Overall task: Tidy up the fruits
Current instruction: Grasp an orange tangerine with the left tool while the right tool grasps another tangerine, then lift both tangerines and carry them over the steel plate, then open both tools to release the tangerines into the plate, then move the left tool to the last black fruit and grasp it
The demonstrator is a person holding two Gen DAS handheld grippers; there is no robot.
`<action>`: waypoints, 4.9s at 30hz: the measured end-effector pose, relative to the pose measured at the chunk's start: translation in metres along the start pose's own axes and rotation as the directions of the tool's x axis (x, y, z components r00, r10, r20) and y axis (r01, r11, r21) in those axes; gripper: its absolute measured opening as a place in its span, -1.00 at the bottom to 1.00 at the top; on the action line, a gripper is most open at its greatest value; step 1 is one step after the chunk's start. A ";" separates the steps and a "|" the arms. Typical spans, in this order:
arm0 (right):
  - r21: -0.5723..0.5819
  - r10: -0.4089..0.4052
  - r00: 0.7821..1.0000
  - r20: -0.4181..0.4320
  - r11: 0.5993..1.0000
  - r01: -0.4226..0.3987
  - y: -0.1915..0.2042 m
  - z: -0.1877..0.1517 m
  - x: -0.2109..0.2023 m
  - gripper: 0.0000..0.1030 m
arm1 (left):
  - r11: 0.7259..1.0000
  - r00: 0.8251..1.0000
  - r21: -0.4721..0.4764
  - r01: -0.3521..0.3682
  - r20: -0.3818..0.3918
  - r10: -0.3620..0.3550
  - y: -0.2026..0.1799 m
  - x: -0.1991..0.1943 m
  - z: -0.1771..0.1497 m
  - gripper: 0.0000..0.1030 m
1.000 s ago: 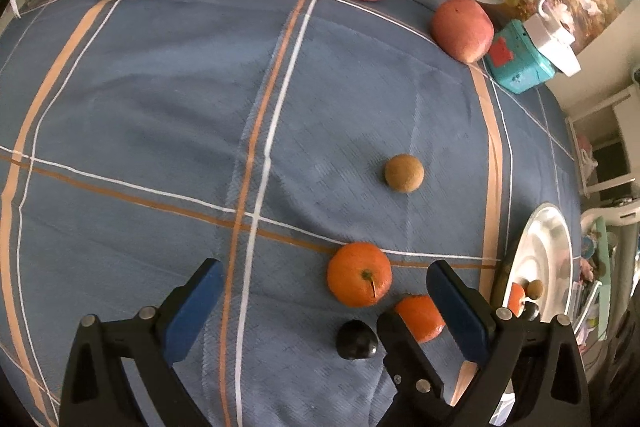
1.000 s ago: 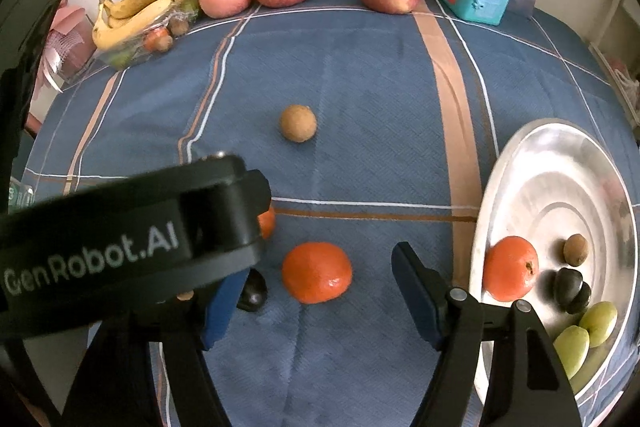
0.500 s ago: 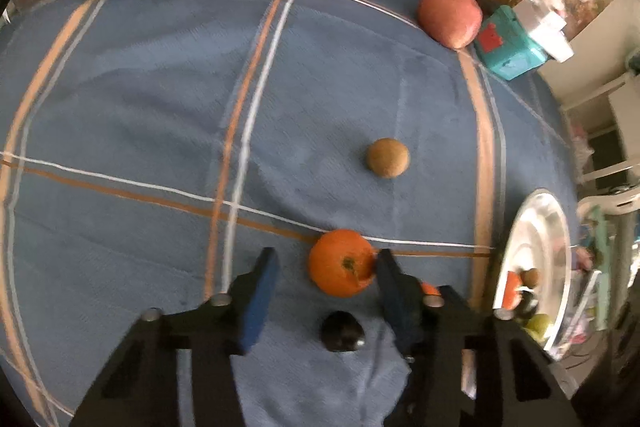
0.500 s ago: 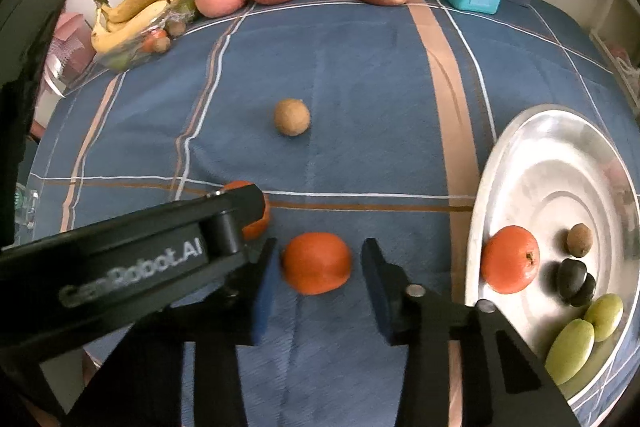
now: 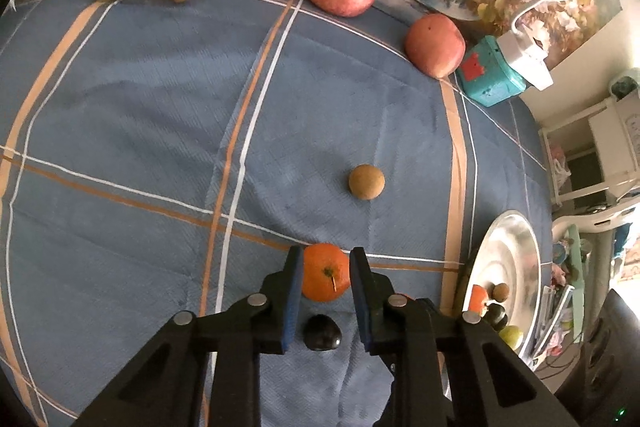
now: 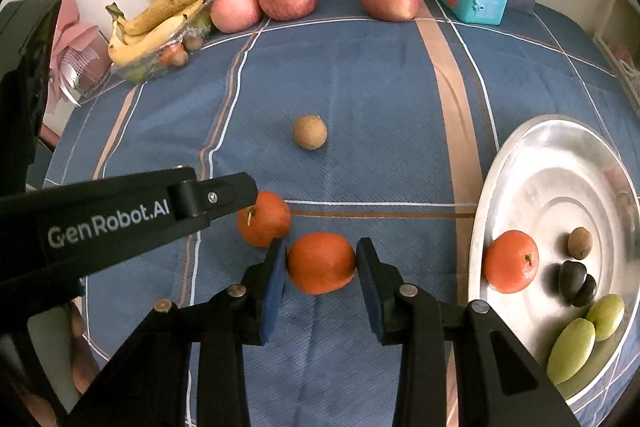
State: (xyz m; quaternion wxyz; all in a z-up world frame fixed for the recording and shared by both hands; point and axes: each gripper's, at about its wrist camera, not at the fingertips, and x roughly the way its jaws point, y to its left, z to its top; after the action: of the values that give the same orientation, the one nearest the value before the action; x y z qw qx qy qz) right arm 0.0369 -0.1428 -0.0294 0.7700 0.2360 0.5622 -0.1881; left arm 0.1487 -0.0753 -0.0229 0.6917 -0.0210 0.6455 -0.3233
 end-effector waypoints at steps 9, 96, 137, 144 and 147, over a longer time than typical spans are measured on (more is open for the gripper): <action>0.022 0.000 1.000 -0.007 1.000 0.000 -0.007 0.000 -0.001 -0.27 | 1.000 0.999 0.008 -0.023 -0.034 0.023 0.001 0.015 -0.004 -0.32; 0.622 -0.379 0.921 0.092 0.744 0.244 -0.225 -0.056 -0.082 -0.25 | 0.931 0.995 0.364 0.030 -0.104 0.008 -0.143 0.020 -0.093 0.09; 0.121 -0.277 0.956 0.098 0.957 0.265 -0.036 -0.034 -0.047 0.89 | 0.966 0.968 -0.111 -0.236 0.058 0.243 0.031 -0.041 -0.066 1.00; 0.165 -0.303 0.950 0.072 0.943 0.289 -0.053 -0.036 -0.046 0.89 | 0.975 0.983 -0.123 -0.182 -0.001 0.184 0.035 -0.022 -0.064 0.97; 0.194 -0.308 0.948 0.074 0.937 0.290 -0.061 -0.037 -0.048 0.89 | 0.982 0.987 -0.106 -0.158 -0.019 0.157 0.029 -0.014 -0.065 0.94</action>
State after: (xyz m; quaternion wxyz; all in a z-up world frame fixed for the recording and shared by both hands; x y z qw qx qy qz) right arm -0.0400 -0.1707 -0.0023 0.7359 0.2066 0.5315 -0.3651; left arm 0.1031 -0.0204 -0.0340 0.7094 -0.0052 0.6653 -0.2327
